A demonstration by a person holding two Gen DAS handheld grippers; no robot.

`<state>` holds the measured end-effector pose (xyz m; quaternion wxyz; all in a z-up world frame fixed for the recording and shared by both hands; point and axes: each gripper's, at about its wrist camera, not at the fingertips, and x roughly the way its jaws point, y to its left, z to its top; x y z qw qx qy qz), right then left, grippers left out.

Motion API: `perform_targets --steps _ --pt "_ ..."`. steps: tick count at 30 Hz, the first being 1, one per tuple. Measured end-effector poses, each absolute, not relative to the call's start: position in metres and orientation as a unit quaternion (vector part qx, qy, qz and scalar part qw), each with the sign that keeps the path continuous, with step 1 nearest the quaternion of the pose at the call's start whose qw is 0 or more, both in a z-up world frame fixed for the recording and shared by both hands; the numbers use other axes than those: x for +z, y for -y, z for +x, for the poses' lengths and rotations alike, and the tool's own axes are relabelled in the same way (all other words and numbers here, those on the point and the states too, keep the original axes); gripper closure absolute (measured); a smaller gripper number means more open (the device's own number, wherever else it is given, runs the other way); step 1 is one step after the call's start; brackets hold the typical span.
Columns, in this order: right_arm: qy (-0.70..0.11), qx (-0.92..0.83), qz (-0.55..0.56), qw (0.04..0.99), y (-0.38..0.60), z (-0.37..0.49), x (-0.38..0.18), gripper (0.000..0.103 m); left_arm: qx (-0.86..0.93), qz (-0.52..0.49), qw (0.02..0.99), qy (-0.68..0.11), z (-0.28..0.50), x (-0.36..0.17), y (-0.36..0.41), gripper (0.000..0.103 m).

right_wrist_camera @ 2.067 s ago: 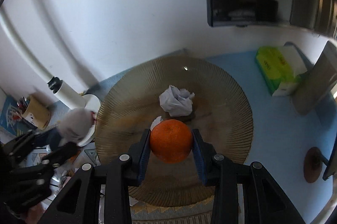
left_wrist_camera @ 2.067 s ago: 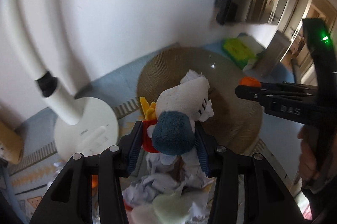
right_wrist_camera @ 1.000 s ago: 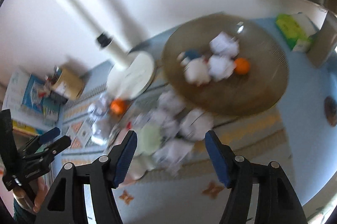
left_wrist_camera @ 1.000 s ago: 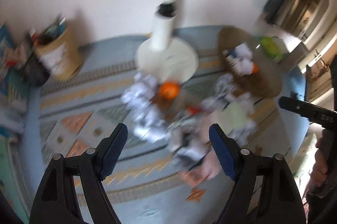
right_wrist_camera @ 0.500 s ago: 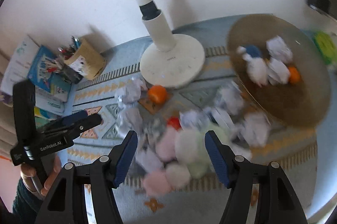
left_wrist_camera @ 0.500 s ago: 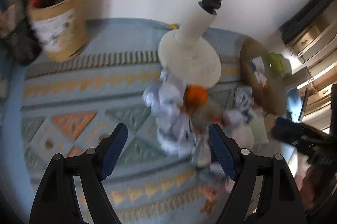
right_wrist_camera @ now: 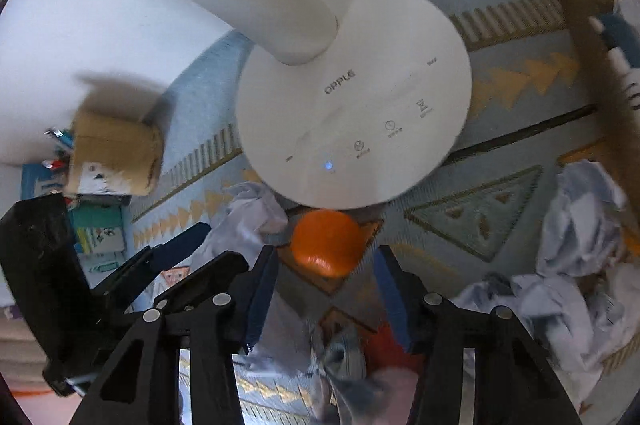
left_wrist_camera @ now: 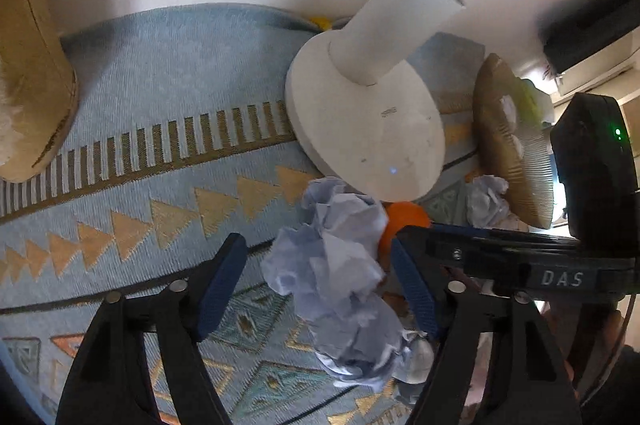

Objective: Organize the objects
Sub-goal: 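Grasp a paper ball with the left tool while the right tool grasps an orange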

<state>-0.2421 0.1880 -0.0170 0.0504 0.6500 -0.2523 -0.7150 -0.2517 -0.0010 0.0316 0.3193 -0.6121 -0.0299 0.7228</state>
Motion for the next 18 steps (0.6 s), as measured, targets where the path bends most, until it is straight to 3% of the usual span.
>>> perform_targets --steps 3,7,11,15,18 --pt "0.25 -0.712 0.654 0.05 -0.183 -0.247 -0.025 0.063 0.712 -0.621 0.325 0.036 -0.253 0.025 -0.002 0.043" --pt "0.257 -0.717 0.646 0.052 -0.185 -0.247 -0.028 0.065 0.708 -0.622 0.331 0.051 -0.254 0.022 -0.003 0.049" --pt "0.26 -0.733 0.627 0.053 -0.196 -0.238 -0.015 0.065 0.71 -0.618 0.335 0.033 -0.249 0.025 -0.014 0.066" --pt "0.261 -0.752 0.604 0.044 -0.214 -0.222 0.01 0.065 0.737 -0.597 0.317 -0.014 -0.237 0.036 -0.027 0.072" --pt "0.27 -0.764 0.585 0.043 -0.229 -0.204 0.032 0.065 0.752 -0.58 0.314 0.0 -0.23 0.053 -0.02 0.073"
